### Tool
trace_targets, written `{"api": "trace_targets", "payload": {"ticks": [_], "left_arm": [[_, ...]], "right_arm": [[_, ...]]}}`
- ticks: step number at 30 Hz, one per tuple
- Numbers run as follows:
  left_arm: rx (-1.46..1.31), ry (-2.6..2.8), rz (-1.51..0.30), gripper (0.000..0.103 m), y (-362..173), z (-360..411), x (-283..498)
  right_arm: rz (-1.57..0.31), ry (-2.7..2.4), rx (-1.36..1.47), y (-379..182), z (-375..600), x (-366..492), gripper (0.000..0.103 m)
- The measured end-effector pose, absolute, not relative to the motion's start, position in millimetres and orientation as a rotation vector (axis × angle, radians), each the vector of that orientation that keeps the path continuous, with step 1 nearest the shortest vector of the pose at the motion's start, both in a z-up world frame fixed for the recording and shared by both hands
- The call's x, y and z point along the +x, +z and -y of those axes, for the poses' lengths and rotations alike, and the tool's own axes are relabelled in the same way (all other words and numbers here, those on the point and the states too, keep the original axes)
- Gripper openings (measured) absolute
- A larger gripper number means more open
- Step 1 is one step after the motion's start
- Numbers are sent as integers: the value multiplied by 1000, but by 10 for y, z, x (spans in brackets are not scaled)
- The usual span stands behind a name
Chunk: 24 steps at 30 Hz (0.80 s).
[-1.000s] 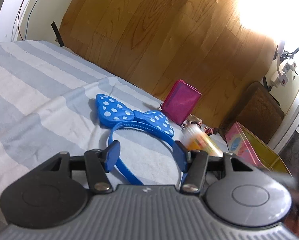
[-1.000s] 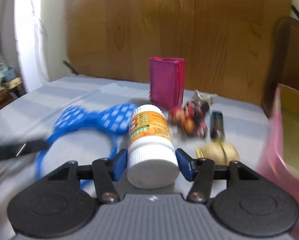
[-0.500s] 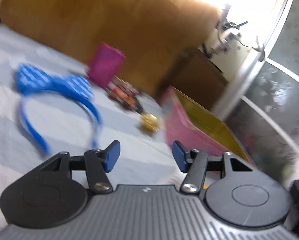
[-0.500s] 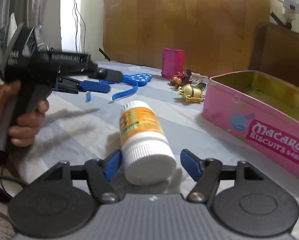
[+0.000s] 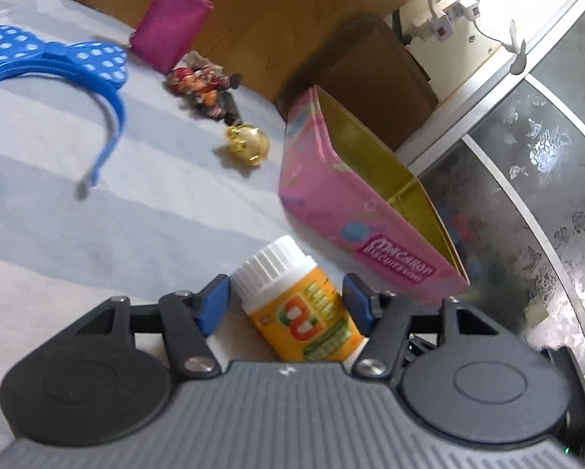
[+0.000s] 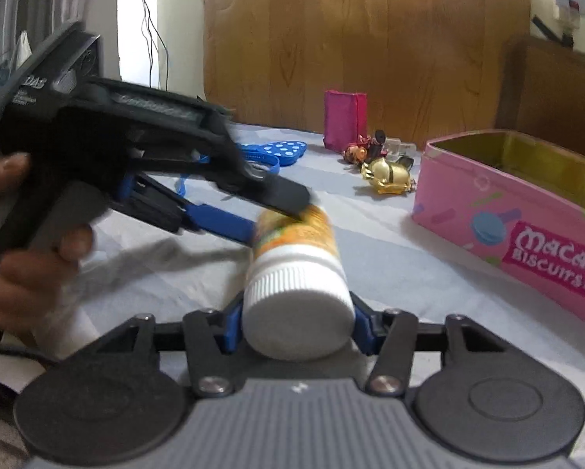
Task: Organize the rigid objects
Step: 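Carry the pill bottle into the pink tin and open the right tool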
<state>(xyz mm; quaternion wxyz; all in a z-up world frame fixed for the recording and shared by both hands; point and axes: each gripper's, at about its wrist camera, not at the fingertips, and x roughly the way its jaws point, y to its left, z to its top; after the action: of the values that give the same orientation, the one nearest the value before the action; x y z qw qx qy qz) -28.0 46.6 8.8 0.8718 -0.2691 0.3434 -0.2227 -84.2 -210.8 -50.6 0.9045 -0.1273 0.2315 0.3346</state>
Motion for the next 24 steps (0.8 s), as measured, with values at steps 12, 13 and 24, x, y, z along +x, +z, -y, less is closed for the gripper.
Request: {"api": "trace_targets", "payload": {"ticks": [12, 13, 24], "left_arm": [[-375, -627, -446, 54, 1055, 278, 346], [-371, -633, -451, 55, 1034, 349, 470], [-292, -509, -608, 55, 542, 936, 1337]], "right_arm": [[-189, 475, -182, 183, 2546, -410, 51], [-195, 461, -163, 203, 2597, -290, 51], [-294, 319, -40, -114, 2821, 473, 76]]}}
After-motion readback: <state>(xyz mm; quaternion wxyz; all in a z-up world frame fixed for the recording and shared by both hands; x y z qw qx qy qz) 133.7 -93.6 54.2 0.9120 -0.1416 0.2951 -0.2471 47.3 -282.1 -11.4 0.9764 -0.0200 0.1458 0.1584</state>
